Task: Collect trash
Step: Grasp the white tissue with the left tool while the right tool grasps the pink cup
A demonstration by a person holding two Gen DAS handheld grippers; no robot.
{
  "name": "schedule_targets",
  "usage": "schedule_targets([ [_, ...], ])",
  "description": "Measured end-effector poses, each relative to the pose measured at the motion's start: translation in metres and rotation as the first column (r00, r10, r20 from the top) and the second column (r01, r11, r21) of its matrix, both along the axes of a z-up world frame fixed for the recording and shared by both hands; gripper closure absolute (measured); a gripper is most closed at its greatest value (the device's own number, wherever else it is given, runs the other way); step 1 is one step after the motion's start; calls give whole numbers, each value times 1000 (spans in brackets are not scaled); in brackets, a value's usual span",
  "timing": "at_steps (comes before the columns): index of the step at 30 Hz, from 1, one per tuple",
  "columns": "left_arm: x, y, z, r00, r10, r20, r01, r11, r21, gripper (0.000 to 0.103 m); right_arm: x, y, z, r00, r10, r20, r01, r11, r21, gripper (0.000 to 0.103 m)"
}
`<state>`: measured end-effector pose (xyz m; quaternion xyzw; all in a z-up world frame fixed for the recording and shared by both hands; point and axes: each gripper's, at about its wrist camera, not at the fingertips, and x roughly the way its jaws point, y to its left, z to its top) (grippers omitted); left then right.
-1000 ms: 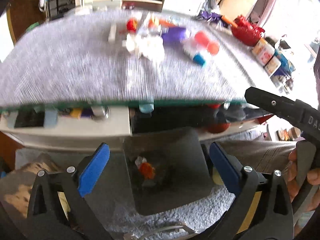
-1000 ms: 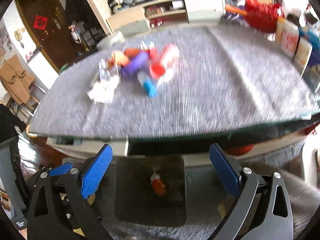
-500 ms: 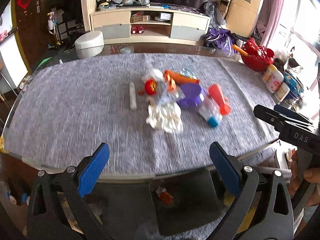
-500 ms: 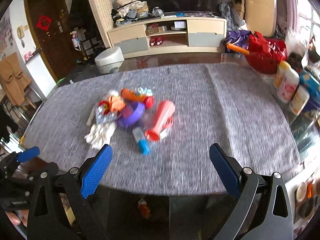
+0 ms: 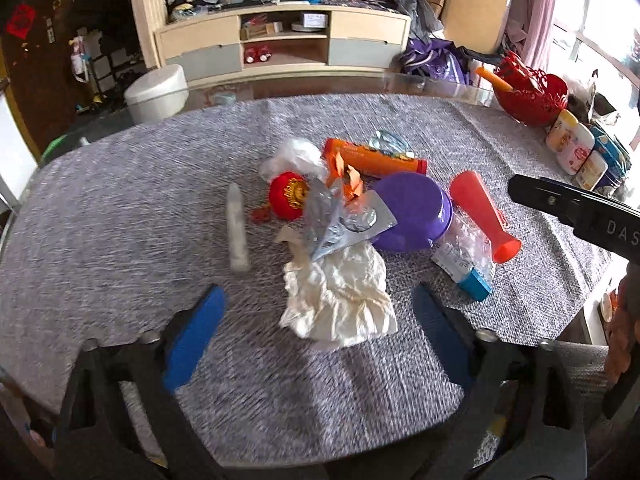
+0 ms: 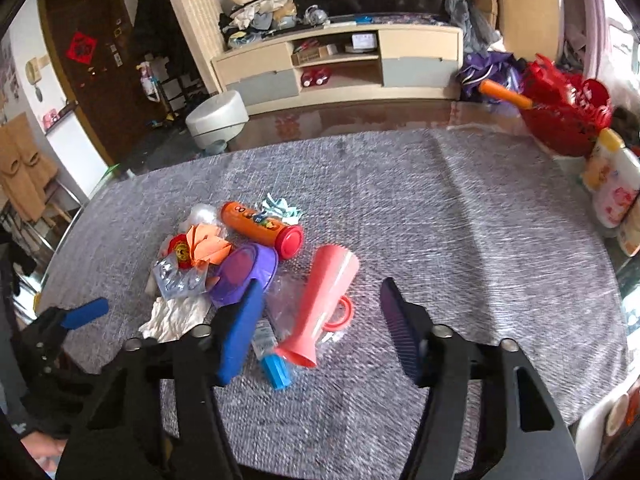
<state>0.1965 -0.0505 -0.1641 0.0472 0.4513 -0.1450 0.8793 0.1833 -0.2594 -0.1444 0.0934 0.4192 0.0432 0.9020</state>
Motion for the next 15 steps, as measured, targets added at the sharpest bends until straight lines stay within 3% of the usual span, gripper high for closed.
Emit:
schedule_targets([
  [4, 8, -5, -13, 999, -17, -28, 16, 1000, -7, 40, 7, 8, -13, 1000, 15, -25, -15, 1000, -10, 46],
  [10, 14, -8, -27, 998, -27, -65, 26, 999, -20, 59, 4, 7, -35, 997, 7, -77, -9, 1000, -23, 53],
  [13, 13, -10, -31, 998, -39, -58, 38, 999, -14, 75, 2, 0, -39, 996, 5, -88, -5, 1000, 0, 71],
  [15, 11, -11, -31, 997, -50, -57, 49, 999, -17, 86, -1, -2, -39, 996, 6, -85, -5, 1000, 10, 74],
])
